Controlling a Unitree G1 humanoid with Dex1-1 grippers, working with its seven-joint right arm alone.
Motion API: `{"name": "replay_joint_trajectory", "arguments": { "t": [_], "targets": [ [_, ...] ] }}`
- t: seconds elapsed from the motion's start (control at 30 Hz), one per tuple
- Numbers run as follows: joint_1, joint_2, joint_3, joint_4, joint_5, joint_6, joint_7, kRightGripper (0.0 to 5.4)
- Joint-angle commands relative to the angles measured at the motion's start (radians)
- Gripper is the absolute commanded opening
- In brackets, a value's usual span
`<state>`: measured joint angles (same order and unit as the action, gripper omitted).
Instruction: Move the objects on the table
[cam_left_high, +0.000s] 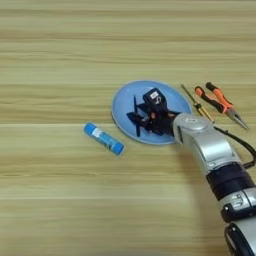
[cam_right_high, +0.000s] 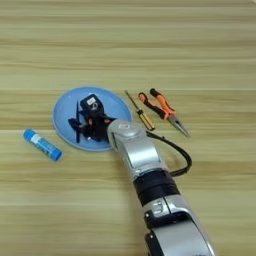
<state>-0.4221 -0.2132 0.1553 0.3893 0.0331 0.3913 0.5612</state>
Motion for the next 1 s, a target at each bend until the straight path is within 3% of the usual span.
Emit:
{"name": "replay_joint_trajectory", "arguments": {
  "t": [0.03, 0.57, 1.0],
  "targets": [
    [-0.039, -0.013, -0.01, 0.013, -0.011, -0.008, -0.019, 1.77],
    [-0.042, -0.018, -0.011, 0.002, -0.018, -0.018, -0.022, 0.37],
    [-0.051, -0.04, -0.049, -0.08, 0.004, 0.003, -0.017, 0.29]
  ]
}}
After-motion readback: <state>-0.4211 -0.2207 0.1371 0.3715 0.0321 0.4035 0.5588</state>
